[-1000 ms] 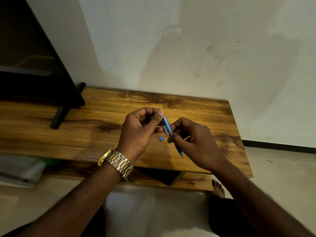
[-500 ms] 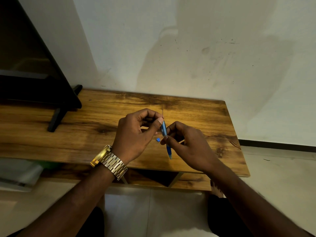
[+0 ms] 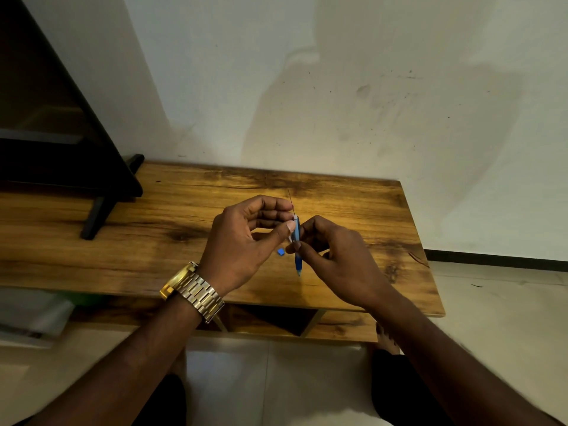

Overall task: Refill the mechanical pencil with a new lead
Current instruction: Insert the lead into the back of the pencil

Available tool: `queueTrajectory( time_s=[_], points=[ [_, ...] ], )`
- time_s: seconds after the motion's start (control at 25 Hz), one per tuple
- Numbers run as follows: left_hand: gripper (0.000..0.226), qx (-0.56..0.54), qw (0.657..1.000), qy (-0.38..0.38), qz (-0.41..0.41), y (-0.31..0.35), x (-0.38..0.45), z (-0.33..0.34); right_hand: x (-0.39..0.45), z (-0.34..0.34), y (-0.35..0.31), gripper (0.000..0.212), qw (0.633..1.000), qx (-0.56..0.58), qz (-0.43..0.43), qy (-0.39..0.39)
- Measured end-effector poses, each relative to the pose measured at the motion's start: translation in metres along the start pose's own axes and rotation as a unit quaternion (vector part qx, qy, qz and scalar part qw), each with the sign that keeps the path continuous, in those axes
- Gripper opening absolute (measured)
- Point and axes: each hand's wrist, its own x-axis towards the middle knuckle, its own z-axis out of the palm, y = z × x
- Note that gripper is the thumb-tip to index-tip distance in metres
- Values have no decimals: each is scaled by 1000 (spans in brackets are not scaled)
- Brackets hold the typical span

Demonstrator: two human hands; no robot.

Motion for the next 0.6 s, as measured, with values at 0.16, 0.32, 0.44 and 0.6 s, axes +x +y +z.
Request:
queueTrajectory(
  time_s=[0.16, 0.32, 0.44, 0.6],
  points=[
    [32, 22, 999, -5, 26, 4, -2, 2, 0, -1, -1, 14, 1000, -7, -1, 3],
    [29, 56, 997, 1, 60, 7, -4, 3, 0, -2, -1, 14, 1000, -12, 0, 4],
    [27, 67, 996, 8, 63, 7, -3, 4, -1, -3, -1, 13, 1000, -13, 0, 2],
    [27, 79, 995, 7, 62, 8, -2, 3, 0, -3, -1, 12, 1000, -6, 5, -1]
  ],
)
